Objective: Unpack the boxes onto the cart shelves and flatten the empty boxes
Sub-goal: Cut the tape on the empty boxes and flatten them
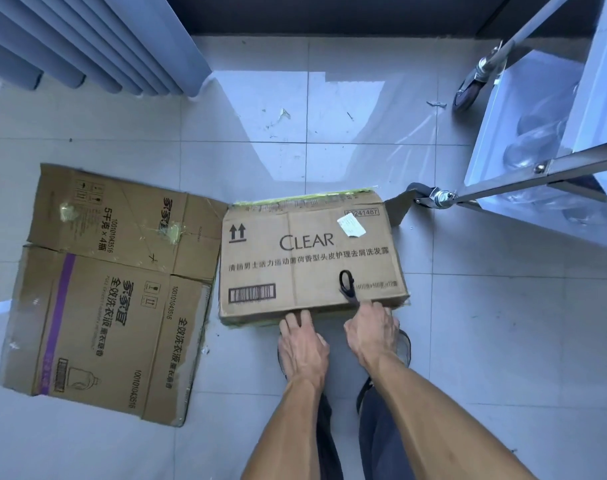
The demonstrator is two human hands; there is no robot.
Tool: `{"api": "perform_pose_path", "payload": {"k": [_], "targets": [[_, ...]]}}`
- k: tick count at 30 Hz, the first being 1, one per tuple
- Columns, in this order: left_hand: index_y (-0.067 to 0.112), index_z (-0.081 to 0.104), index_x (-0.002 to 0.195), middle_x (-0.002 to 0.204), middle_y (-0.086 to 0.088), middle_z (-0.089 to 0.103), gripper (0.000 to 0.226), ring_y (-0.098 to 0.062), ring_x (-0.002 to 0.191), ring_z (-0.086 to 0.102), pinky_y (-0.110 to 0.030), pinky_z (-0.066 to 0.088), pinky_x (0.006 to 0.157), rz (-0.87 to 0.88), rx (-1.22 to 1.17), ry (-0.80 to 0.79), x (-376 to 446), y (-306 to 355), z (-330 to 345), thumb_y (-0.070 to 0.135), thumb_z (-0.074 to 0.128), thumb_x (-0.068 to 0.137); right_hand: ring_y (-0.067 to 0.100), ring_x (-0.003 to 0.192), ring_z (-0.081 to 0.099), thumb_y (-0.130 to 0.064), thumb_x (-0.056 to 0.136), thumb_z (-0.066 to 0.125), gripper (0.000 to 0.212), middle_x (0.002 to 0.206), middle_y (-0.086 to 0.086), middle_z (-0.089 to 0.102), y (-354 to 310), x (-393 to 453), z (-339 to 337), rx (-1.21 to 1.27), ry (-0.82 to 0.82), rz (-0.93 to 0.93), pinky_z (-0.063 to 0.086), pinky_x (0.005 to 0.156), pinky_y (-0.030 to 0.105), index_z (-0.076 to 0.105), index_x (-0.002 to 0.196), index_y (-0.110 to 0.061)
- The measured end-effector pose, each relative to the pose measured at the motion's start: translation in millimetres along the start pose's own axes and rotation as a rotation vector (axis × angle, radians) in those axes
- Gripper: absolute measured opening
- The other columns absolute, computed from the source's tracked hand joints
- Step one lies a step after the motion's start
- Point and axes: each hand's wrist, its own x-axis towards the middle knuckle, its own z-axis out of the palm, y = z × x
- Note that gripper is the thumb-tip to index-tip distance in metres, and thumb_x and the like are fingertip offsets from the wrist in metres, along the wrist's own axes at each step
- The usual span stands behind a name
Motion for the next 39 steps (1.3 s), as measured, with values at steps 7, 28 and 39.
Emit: {"api": "perform_pose_path", "payload": {"k": [7,28,39], "targets": [[0.025,0.013,0.158,0.165,-0.01,-0.006,0.097,-0.029,0.152,0.001,-0.04,0.021,0.116,0.309,-0.007,0.162,64.2,28.3,-84.2,0.006,0.058,0.074,0.026,0.118,0.046,-0.017,0.09,0.049,0.025,0.119,0.008,0.054,-41.3,19.0,-44.4,0.099,0.193,-0.066,0.04,0.097,0.039,0.057,0.112,-0.011],[0.018,0.03,0.149,0.161,-0.016,0.016,0.067,-0.032,0.147,0.018,-0.045,0.025,0.117,0.165,0.09,0.248,190.7,61.1,-189.8,0.018,0.058,0.088,0.038,0.1,0.063,-0.015,0.094,0.049,0.022,0.109,0.018,0.067,-111.8,107.2,-103.3,0.882,0.085,0.696,0.052,0.082,0.04,0.064,0.108,-0.007],[0.025,0.047,0.118,0.127,0.001,0.054,0.03,-0.025,0.116,0.047,-0.041,0.037,0.092,0.434,0.203,0.144,216.2,120.9,-183.1,0.017,0.059,0.092,0.035,0.096,0.063,-0.011,0.089,0.049,0.022,0.105,0.014,0.067,-65.1,119.8,-111.8,0.87,0.072,0.721,0.043,0.069,0.032,0.063,0.106,-0.011]]}}
